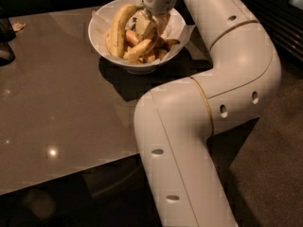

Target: Pick banana from white bowl

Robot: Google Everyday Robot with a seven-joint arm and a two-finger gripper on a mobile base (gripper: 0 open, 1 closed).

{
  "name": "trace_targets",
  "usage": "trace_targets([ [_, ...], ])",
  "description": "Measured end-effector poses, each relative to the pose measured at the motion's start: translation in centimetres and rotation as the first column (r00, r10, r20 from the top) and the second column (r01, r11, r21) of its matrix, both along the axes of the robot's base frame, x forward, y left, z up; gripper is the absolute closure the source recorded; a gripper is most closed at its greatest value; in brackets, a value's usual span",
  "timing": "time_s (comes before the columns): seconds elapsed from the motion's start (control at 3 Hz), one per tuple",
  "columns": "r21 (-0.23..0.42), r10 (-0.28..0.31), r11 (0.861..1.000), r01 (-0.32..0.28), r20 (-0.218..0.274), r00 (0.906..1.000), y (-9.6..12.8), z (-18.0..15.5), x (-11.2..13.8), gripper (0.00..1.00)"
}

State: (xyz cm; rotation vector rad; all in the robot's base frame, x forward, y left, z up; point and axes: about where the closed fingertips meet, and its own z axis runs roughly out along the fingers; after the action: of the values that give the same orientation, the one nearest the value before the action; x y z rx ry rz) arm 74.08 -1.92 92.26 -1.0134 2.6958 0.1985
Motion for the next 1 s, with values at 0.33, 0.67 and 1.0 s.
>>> trace_targets([
  [0.33, 0.000, 0.000, 1.000, 0.000, 0.000, 1.0000, -0.01, 0.07, -0.04, 1.00],
  [0.67, 0.000, 0.000, 1.000, 0.000, 0.000, 1.0000, -0.02, -0.69, -0.07, 1.00],
  [1.0, 0.000, 0.000, 1.000, 0.000, 0.000, 1.0000, -0.02, -0.69, -0.07, 1.00],
])
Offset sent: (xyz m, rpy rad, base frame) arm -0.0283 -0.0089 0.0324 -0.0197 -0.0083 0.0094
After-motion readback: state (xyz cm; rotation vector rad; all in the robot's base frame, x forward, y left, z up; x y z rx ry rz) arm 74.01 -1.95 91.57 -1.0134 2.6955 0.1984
